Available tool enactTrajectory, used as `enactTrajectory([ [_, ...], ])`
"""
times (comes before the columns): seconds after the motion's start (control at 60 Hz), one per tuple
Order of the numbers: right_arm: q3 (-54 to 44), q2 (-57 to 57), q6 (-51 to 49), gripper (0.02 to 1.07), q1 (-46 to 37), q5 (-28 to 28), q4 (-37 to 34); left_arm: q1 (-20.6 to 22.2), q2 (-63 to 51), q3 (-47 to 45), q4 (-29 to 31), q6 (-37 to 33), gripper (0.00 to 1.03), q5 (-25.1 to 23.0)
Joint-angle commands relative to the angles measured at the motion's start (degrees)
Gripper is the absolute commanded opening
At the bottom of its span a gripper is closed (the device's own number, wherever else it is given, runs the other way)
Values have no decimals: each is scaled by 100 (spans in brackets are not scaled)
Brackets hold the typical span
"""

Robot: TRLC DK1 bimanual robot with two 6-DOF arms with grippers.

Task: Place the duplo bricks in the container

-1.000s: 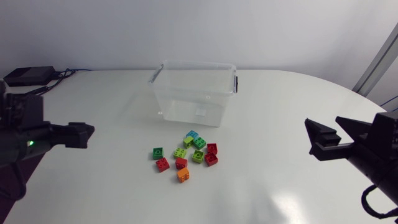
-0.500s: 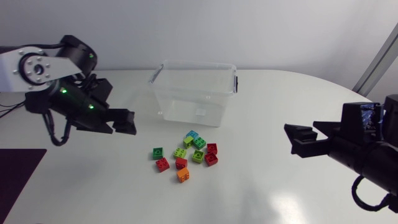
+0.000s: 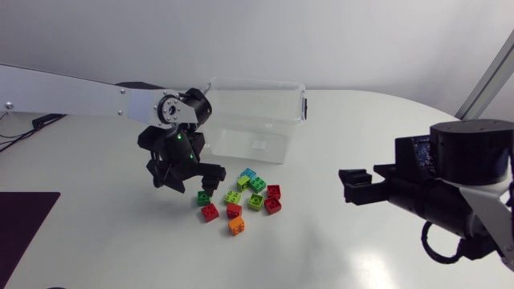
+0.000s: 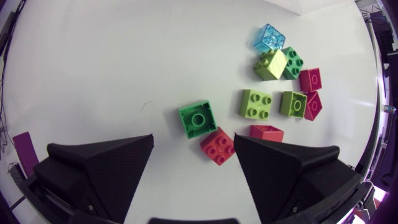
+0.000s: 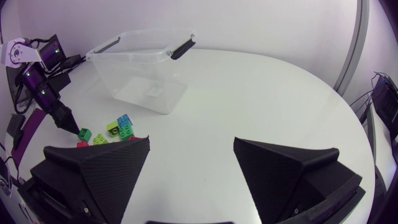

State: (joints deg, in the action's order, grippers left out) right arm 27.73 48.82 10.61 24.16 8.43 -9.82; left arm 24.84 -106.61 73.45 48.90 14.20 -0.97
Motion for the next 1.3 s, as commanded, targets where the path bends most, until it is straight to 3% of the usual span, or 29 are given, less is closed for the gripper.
enactTrajectory([
  [0.0,137,365,196,100,229,124,200,47,-308,214,-30,329,87,97],
  [0.233,216,1077,248,100,686,318,490,144,-607,345,-118,470,84,379],
  [0.45,260,1701,275,100,924,344,798,153,-871,468,-144,558,72,405],
  [0.667,400,2457,204,99,1249,344,1062,214,-994,442,-276,602,50,440],
  [0.733,541,2817,161,99,1345,344,1185,223,-1020,354,-382,602,36,449],
  [0.85,752,3231,152,98,1389,282,1176,197,-791,64,-716,602,21,449],
  [1.283,1262,4250,248,90,1635,-227,1114,-67,386,64,-768,347,20,458],
])
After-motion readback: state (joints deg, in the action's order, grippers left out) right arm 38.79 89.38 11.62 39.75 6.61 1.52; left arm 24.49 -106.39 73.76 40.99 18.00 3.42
